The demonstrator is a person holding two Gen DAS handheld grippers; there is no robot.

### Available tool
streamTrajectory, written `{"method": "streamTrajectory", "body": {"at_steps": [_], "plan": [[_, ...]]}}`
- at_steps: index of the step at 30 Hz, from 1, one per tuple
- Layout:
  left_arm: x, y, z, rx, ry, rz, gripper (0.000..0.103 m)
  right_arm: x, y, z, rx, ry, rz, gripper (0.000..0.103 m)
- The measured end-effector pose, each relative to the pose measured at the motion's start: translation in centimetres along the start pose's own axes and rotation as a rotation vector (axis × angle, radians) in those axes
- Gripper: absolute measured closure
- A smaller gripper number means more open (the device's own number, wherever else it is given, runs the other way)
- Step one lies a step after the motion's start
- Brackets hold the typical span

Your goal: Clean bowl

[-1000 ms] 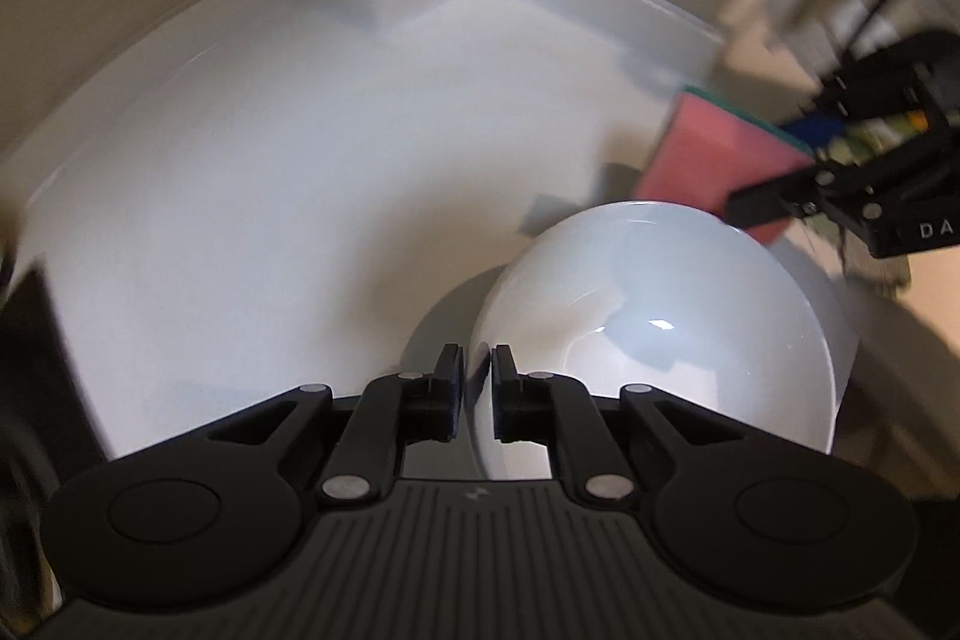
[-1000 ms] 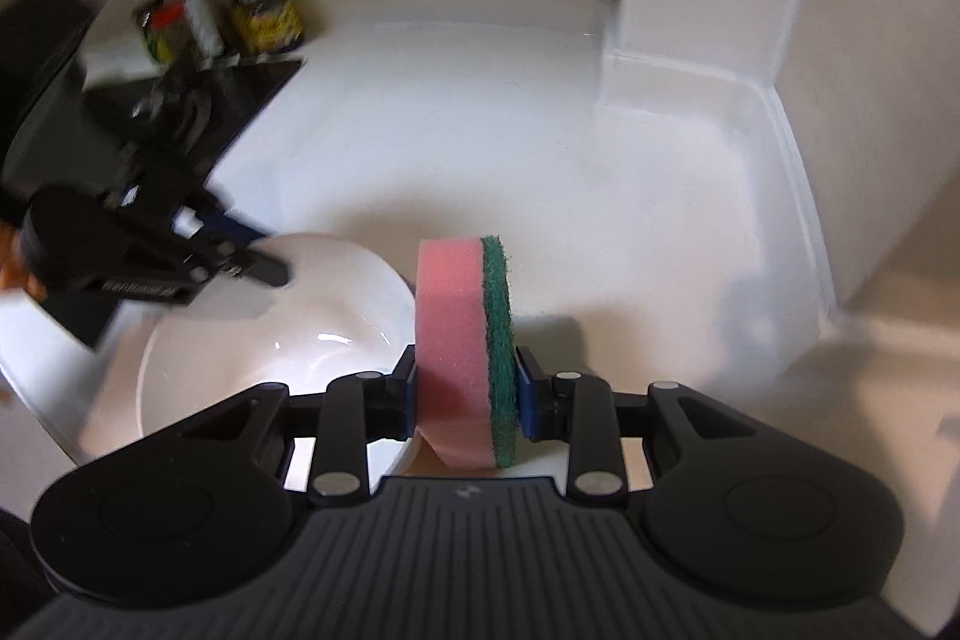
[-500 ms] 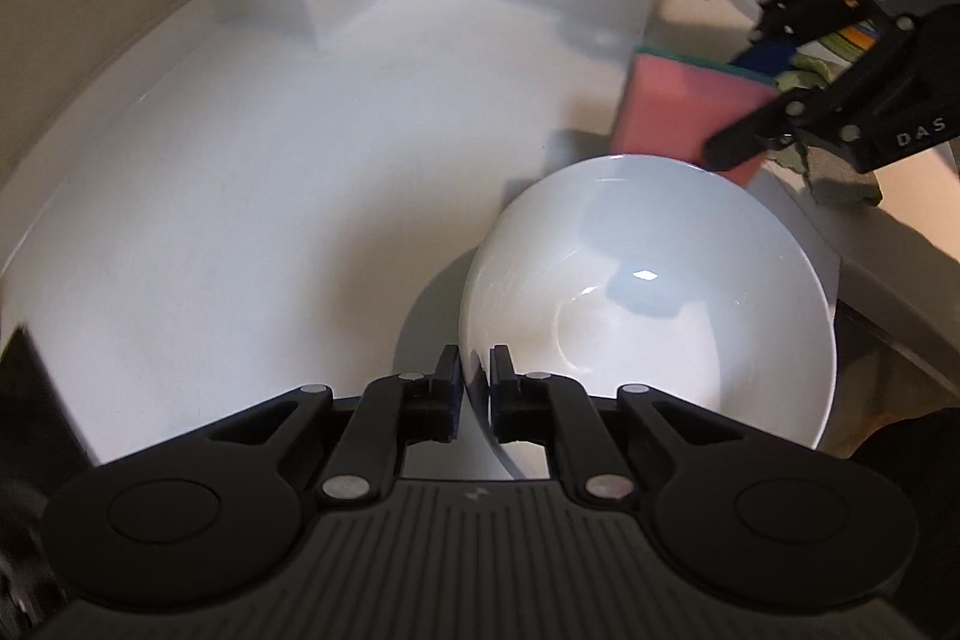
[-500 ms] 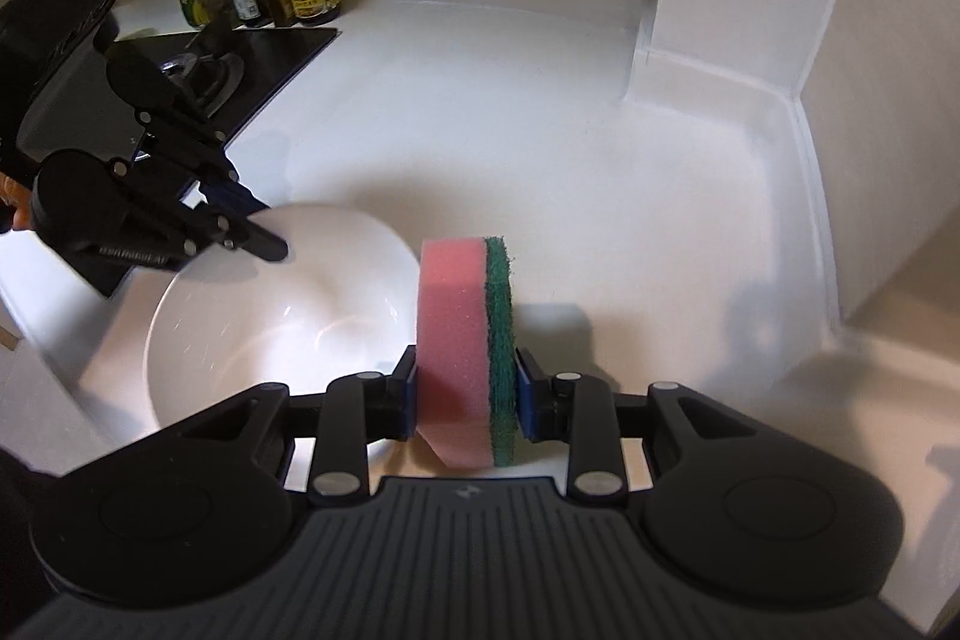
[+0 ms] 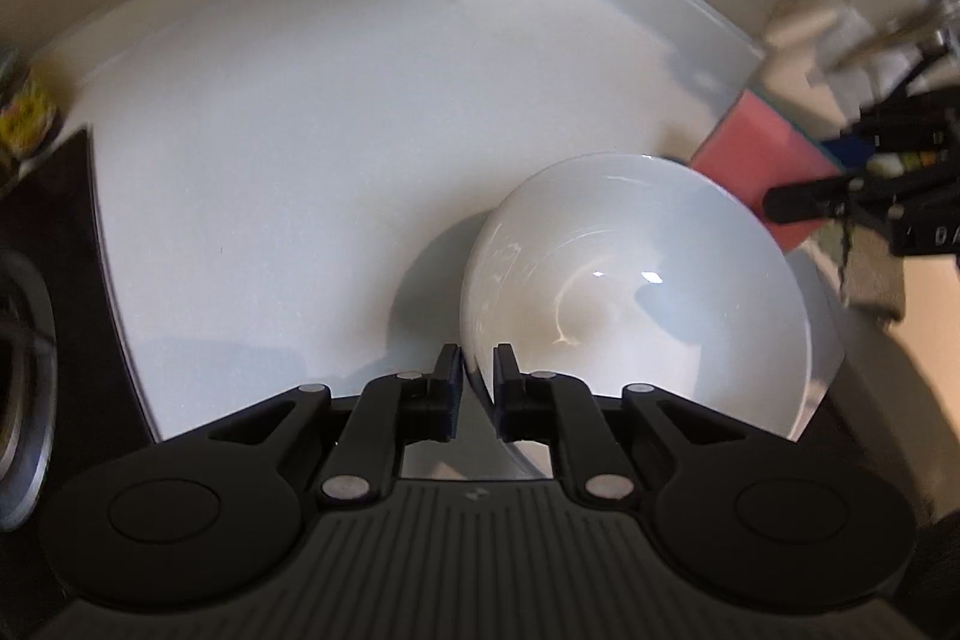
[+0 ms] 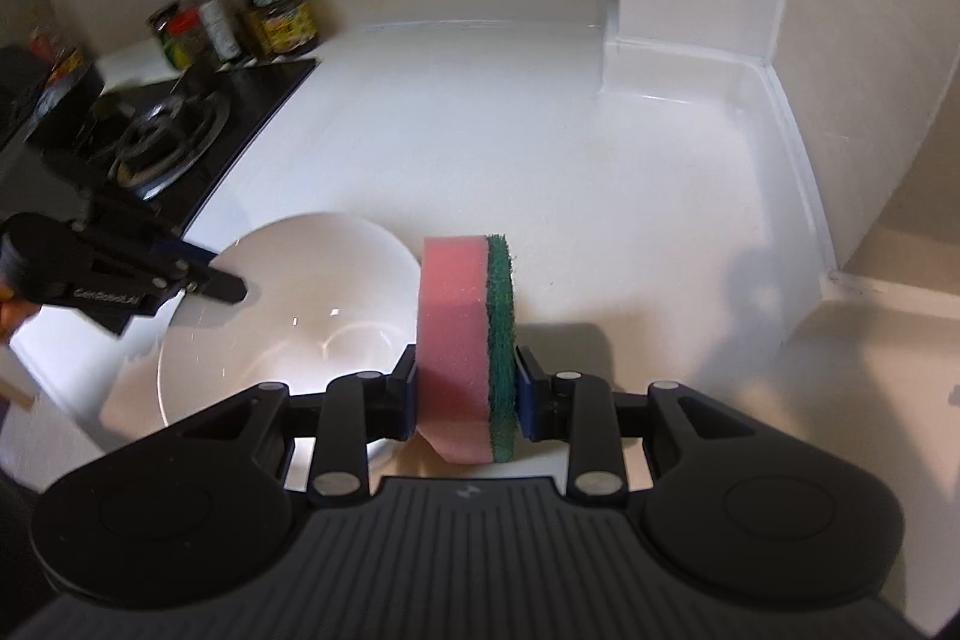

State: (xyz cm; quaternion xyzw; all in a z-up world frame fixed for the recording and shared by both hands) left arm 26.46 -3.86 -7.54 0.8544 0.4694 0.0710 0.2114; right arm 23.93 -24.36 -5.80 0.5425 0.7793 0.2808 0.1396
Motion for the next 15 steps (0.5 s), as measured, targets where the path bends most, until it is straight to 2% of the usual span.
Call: {"method": "streamTrajectory", "body": {"at_steps": [5, 8, 10, 11, 13, 15], "plan": [[-0.9, 1.8, 1.0, 0.004, -0.031, 0.217, 0.095, 0.3, 0.4, 0.1, 0.021, -0.01, -0.065, 0.076], [-1.4, 3.0, 1.6, -0.005, -0.055, 0.299, 0.095, 0.4, 0.9, 0.5, 0.021, -0.028, -0.082, 0.076], [-1.1, 3.6, 1.7, -0.02, -0.065, 0.261, 0.095, 0.3, 1.2, 0.8, 0.011, -0.045, -0.067, 0.076], [-0.7, 3.6, 1.5, -0.024, -0.06, 0.204, 0.094, 0.2, 1.1, 0.8, 0.004, -0.044, -0.052, 0.076], [0.4, 3.4, 0.8, -0.025, -0.039, 0.048, 0.082, -0.1, 0.7, 0.6, -0.016, -0.026, -0.006, 0.076], [1.1, 2.5, 0.1, -0.028, -0.031, -0.06, 0.085, -0.6, 0.3, 0.3, -0.03, -0.007, 0.042, 0.076]]}}
Point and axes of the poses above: each gripper's, at about its wrist camera, not at the fingertips, and z roughly the way its jaws point, x to its left, y to its top, the point moved 4 cm from there along z, roughly the way its jaws point, and after that the axes turned 4 degrees about -z, right-handed, at the moved point
